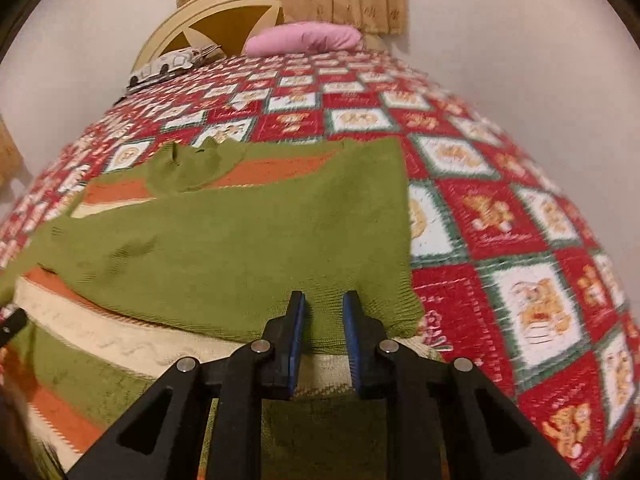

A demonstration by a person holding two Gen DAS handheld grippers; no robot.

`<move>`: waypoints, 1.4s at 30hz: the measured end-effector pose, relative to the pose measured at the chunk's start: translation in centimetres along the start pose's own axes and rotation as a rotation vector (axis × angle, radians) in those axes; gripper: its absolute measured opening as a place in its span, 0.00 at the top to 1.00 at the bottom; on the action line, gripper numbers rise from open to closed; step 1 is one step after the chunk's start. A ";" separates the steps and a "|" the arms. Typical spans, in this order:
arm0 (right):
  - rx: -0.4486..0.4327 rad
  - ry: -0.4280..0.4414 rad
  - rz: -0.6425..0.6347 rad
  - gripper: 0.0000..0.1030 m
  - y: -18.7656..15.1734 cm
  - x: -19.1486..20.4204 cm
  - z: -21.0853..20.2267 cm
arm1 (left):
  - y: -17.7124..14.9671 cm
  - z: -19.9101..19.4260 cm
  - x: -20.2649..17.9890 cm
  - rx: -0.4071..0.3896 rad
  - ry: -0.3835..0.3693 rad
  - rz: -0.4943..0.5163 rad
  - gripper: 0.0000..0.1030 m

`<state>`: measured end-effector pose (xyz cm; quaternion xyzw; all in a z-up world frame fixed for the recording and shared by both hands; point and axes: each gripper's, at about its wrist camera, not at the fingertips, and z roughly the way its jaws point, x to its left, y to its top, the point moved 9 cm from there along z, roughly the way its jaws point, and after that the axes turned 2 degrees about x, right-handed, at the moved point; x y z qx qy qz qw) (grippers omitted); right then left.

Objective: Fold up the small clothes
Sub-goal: 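Carry the held sleeve across the sweater body and release it with the right gripper, then grasp the other green sleeve cuff with the left gripper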

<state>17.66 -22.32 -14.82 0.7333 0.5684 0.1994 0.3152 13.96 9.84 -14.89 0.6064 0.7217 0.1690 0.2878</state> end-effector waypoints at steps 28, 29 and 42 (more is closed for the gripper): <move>0.014 -0.002 0.033 0.74 -1.3 -0.5 -1.1 | 6.4 -3.8 30.7 -0.175 0.234 -0.636 0.28; 0.014 -0.002 0.033 0.74 -1.3 -0.5 -1.1 | 6.6 -3.6 30.5 -0.178 0.216 -0.618 0.47; 0.013 0.004 0.037 0.74 -1.3 -0.4 -1.1 | 9.8 -4.0 25.1 -0.203 0.270 -0.399 0.89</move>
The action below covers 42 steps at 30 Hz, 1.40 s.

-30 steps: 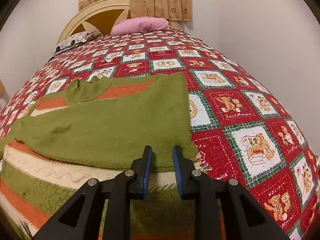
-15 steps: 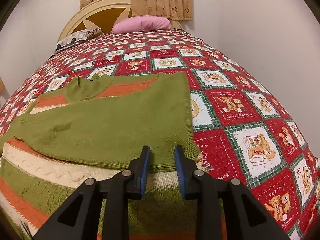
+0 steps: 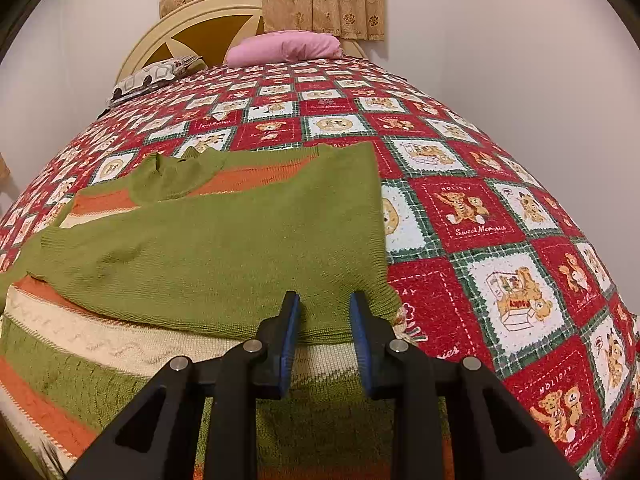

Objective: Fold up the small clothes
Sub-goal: 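Grasp the other green sleeve cuff with the left gripper, then fold the held sleeve across the sweater body and release with the left gripper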

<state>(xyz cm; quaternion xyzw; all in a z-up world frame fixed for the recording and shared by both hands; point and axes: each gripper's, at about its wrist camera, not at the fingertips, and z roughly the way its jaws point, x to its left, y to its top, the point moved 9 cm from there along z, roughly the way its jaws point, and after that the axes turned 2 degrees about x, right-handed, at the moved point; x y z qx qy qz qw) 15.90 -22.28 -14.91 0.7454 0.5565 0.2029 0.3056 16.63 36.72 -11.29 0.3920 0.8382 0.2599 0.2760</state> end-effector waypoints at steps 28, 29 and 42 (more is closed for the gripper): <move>-0.004 0.040 0.017 0.68 -0.1 -0.1 0.1 | -23.9 -8.3 -34.5 0.261 -0.486 0.744 0.44; -0.004 0.047 0.012 0.66 -0.1 0.1 0.1 | -23.5 -8.9 -33.5 0.269 -0.491 0.726 0.23; -0.022 0.270 0.105 0.48 2.9 4.1 -3.5 | -18.8 -6.6 -19.3 0.193 -0.373 0.327 0.10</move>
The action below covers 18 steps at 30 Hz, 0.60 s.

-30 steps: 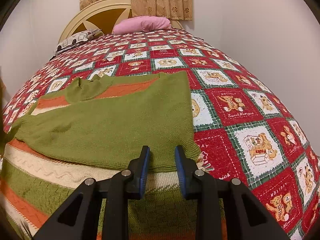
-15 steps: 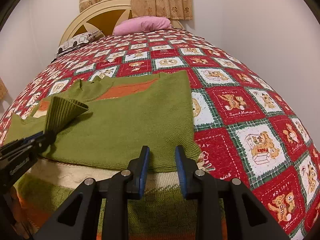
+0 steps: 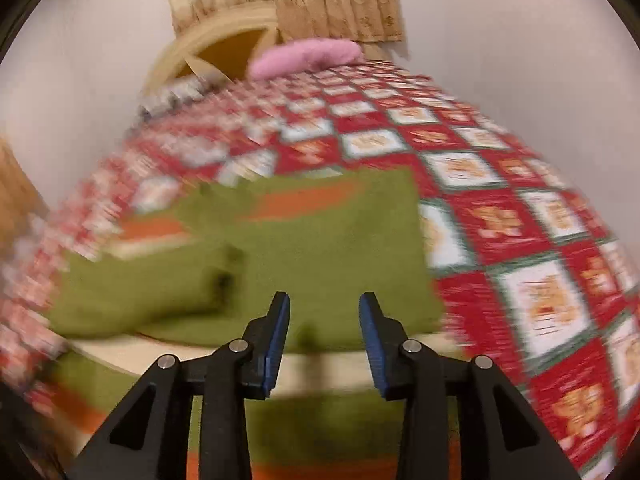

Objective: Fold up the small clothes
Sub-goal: 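Fold the held sleeve across the sweater body and release with the left gripper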

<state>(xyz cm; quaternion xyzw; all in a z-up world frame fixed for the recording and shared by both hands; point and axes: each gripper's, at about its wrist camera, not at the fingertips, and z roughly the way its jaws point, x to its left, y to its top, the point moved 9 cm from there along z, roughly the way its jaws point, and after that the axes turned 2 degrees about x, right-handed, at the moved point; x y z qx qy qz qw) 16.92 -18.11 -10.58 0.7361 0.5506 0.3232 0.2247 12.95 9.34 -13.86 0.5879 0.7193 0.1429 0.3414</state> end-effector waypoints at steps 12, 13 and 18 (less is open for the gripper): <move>0.167 -0.077 -0.248 0.76 -2.0 9.1 8.7 | -0.1 0.1 0.2 -0.012 -0.035 -0.043 0.03; 0.173 -0.069 -0.258 0.94 -1.9 9.2 8.6 | -0.1 0.1 0.2 -0.012 -0.040 -0.047 0.03; 0.022 -0.079 -0.323 0.94 1.6 10.8 4.3 | 0.0 0.2 0.3 -0.013 -0.049 -0.054 0.02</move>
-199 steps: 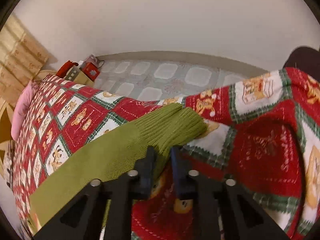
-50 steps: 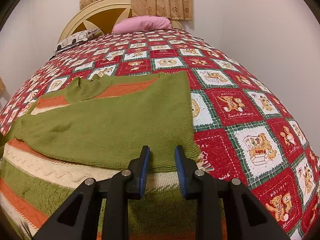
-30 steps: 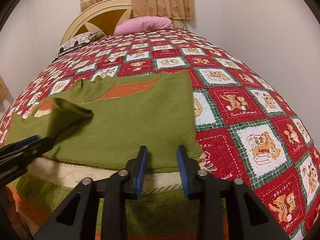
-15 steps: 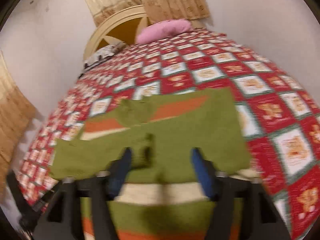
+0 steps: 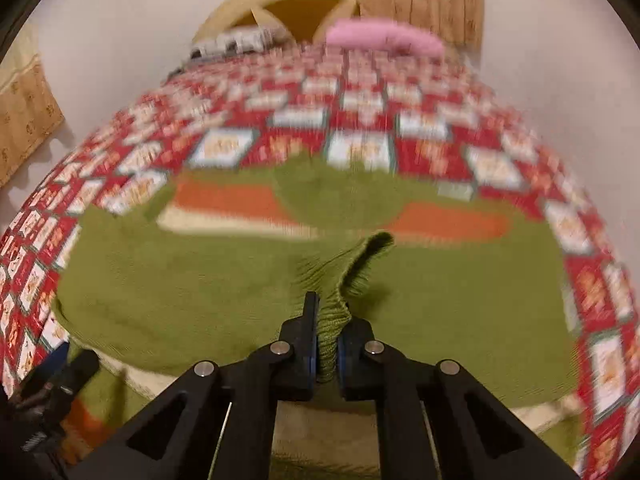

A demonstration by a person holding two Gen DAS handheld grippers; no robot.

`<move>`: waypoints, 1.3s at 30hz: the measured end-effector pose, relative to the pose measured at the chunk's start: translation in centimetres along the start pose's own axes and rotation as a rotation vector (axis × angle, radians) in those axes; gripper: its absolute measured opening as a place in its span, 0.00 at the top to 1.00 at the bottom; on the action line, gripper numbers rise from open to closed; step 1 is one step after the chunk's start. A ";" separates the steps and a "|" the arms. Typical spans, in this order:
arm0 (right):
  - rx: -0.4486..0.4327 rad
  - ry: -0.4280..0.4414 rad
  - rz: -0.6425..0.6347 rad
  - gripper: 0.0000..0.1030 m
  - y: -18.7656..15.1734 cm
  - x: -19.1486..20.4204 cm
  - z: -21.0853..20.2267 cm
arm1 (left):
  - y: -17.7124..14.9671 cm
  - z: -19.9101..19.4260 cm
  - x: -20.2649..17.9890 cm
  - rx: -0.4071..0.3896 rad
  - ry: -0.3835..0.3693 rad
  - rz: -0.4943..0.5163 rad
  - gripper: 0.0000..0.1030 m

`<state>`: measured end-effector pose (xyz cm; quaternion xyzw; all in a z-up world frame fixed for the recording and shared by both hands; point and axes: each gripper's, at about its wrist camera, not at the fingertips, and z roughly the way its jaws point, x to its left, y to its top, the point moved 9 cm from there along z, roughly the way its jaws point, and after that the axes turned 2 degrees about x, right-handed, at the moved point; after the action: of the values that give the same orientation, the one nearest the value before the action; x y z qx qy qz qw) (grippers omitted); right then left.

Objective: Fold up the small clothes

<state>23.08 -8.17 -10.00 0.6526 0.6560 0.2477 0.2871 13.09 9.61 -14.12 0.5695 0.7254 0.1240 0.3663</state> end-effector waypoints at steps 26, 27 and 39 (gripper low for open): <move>0.058 -0.214 0.132 0.87 -5.7 -16.1 0.0 | 0.0 0.1 0.2 -0.003 0.010 -0.007 0.02; 0.052 -0.229 0.156 0.86 -6.1 -16.9 -0.6 | 0.0 0.1 0.1 -0.002 0.010 -0.008 0.02; 0.073 -0.142 0.082 0.86 -6.2 -11.5 0.5 | 1.5 0.3 2.2 -0.001 0.214 -0.029 0.02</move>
<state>18.80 -19.82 -14.05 0.7049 0.6154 0.1881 0.2985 14.24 12.04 -14.29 0.5422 0.7685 0.1792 0.2886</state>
